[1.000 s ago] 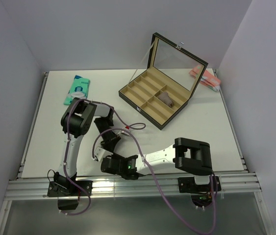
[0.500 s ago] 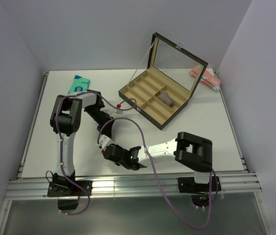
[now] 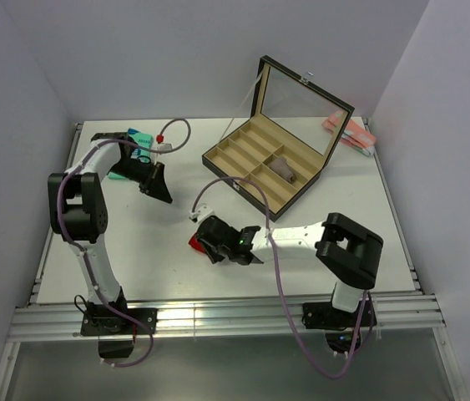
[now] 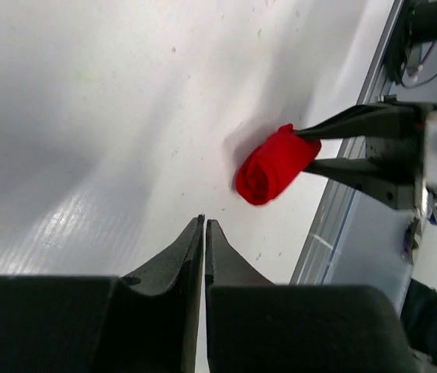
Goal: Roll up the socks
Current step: Pick up the sock at the center of the board.
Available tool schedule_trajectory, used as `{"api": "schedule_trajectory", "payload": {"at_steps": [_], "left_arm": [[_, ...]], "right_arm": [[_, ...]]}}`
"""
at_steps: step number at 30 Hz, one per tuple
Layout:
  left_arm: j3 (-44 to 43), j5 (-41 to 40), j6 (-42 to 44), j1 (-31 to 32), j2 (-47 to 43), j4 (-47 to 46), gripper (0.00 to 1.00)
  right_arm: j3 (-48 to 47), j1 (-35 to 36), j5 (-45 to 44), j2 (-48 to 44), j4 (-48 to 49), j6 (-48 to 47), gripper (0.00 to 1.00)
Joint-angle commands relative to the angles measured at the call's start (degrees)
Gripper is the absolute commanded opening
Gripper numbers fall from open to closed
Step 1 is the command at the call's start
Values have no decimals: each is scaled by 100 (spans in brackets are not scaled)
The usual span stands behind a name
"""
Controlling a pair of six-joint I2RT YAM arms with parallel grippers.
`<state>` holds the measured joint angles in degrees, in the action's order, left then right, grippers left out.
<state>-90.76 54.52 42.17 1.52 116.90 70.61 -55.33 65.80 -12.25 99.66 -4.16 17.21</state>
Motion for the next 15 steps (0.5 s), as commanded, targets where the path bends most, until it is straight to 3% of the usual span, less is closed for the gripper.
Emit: {"api": "schedule_trajectory", "payload": {"at_steps": [1,15], "left_arm": [[-91,261,-429,6,-588,-249,10],[32,322,-333,-46,-1135,-12,11]], "right_arm": [[75,-303,135,-481,-287,247,0],[-373,-1780,110,-1536,-822,-42,0]]}}
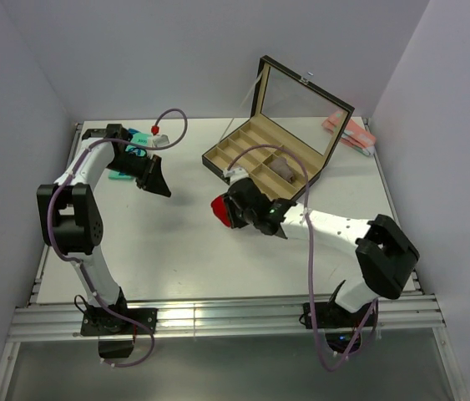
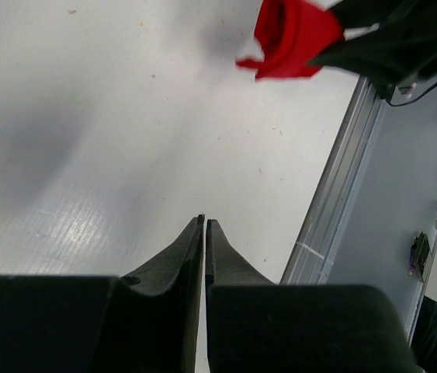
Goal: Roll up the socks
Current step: Pick up the sock at the center of the board, then place the sock in the storage box.
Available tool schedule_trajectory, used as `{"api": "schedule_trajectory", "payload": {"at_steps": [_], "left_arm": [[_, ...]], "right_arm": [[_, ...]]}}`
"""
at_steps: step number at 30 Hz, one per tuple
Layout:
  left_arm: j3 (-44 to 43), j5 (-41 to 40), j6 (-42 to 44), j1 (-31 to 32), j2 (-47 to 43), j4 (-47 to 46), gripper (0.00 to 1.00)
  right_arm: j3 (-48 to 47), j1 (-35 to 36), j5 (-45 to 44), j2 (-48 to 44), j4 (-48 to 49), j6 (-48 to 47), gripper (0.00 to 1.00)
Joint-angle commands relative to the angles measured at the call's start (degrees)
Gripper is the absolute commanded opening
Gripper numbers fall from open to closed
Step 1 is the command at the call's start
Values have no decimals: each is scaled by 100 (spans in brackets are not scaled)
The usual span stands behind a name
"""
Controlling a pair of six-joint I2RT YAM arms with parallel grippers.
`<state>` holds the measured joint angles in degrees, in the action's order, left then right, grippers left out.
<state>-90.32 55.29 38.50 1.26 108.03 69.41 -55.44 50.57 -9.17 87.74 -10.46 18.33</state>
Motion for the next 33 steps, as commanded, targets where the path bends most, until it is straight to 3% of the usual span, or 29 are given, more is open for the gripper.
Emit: {"api": "schedule_trajectory", "payload": {"at_steps": [1,10,18,33], "left_arm": [[-64,281,96,-29,-230,160,10],[-38,290,70,-47,-440,117,11],[129,123,8,-55,-748,-103,11],[252,149,8,-55,-810,-129,11]], "right_arm": [[-423,-362,-330,-476,-237,-189,0],[-933,-1259,-2176,-593,-448,-1418,0],[-582,-1383,-3413,-241,491,-2825,0],[-468,-1427,-3566,884,1230,-3538,0]]}}
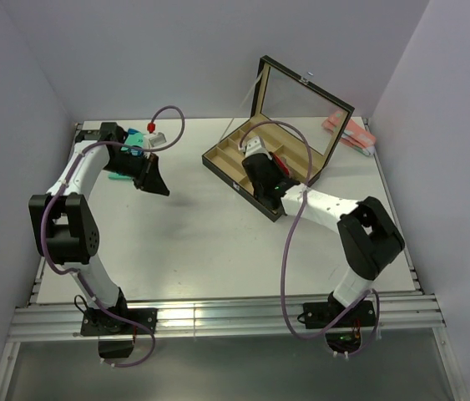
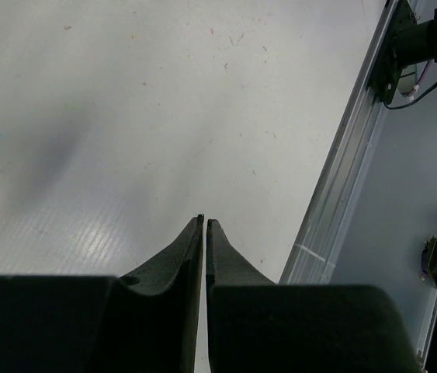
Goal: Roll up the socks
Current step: Place the sock in the storage box.
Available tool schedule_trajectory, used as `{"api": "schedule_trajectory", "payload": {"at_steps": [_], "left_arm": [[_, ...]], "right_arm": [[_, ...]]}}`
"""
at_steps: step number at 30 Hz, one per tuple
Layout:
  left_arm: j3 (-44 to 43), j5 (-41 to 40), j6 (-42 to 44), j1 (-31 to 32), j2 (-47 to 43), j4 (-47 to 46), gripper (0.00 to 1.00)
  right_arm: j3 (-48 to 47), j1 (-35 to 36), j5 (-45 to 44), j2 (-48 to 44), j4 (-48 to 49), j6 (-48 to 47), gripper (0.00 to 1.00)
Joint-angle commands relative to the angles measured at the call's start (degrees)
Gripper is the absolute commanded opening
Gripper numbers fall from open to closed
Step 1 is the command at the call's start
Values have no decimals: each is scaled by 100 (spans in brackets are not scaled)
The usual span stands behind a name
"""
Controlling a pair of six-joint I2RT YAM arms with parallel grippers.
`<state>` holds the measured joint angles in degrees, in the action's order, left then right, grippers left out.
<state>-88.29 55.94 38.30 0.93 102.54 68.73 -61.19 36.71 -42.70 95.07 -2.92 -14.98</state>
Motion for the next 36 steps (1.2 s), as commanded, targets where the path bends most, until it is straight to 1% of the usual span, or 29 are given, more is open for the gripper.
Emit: {"api": "schedule_trajectory", "payload": {"at_steps": [1,5,8,16,19,24,26,31,32,36], "left_arm": [[58,83,28,-23,-270,-70,11],[128,92,54,-23,-270,-105,11],[172,136,72,-23,-244,-114,11],[216,171,177,-23,-191,-61,11],[242,154,239,-23,-217,-35,12],[225,145,344,-31,-165,17,12],[190,162,379,-31,-129,140,12],[75,180,485,-31,-33,273,12],[58,163,476,-31,-50,281,13],[14,154,485,-31,-24,316,13]], "right_arm": [[168,-41,-213,196,520,-250,0],[125,-41,-292,425,643,-303,0],[125,-93,-169,512,696,-242,0],[11,-155,86,882,486,-172,0],[-94,-243,419,926,336,-32,0],[-244,-322,998,996,-244,118,0],[-411,-436,1306,1031,-594,285,0],[-841,-858,2412,1242,-1210,584,0],[-912,-1015,2546,1355,-1420,602,0],[-1202,-1244,2801,1645,-1764,681,0]]}}
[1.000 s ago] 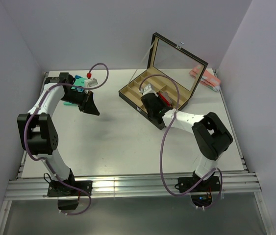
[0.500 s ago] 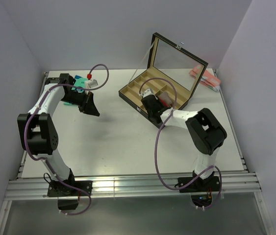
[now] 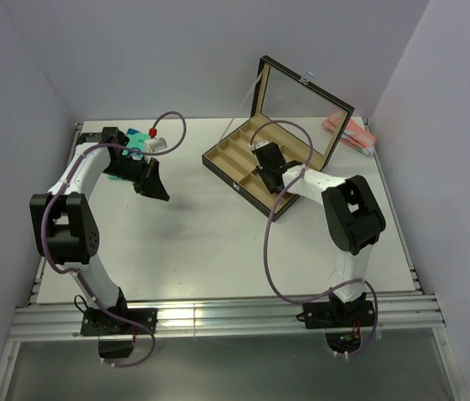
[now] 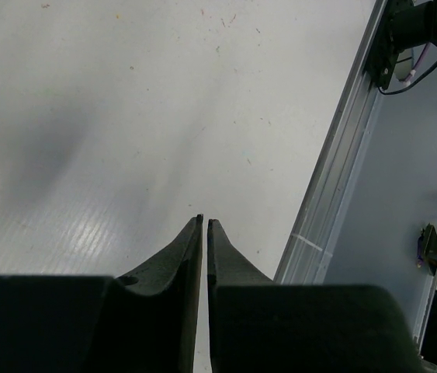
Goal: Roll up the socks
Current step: Place the sock in the storage box.
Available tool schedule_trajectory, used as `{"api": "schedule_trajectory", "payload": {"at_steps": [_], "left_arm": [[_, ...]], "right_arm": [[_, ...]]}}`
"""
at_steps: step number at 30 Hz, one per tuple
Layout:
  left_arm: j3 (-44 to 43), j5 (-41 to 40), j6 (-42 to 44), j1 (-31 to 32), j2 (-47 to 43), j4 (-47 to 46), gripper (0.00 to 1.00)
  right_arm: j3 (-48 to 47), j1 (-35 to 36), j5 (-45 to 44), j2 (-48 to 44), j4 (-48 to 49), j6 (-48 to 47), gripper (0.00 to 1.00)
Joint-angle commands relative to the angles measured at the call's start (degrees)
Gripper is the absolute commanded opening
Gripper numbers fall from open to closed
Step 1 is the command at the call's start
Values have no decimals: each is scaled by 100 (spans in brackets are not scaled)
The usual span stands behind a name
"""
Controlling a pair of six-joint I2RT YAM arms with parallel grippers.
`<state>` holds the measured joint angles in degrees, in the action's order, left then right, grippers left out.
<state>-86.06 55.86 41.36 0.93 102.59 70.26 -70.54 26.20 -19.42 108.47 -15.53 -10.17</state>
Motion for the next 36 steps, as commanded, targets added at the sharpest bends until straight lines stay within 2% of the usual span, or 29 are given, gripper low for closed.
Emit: {"api": "schedule_trajectory", "payload": {"at_steps": [1,9,14,17,18,20,29,36], "left_arm": [[-218,163,188,-31,-11,181,13],[-429,215,100,-31,104,269,13],[-438,233,30,-31,130,225,13],[-368,180,-23,-31,86,138,14],[-341,180,-58,-31,60,111,14],[-341,180,-58,-31,69,119,14],[-359,189,-102,-23,34,93,15],[-403,154,-93,-23,130,111,15]], "right_arm": [[-406,-229,605,359,-652,226,0],[-1171,-554,966,781,-1391,411,0],[-1444,-624,870,948,-1707,516,0],[-1322,-633,790,738,-1524,648,14],[-1243,-651,817,555,-1480,744,26],[-1243,-668,904,369,-1462,824,37],[-1269,-686,966,-35,-1515,991,51],[-1304,-747,1519,-247,-1532,938,54]]}}
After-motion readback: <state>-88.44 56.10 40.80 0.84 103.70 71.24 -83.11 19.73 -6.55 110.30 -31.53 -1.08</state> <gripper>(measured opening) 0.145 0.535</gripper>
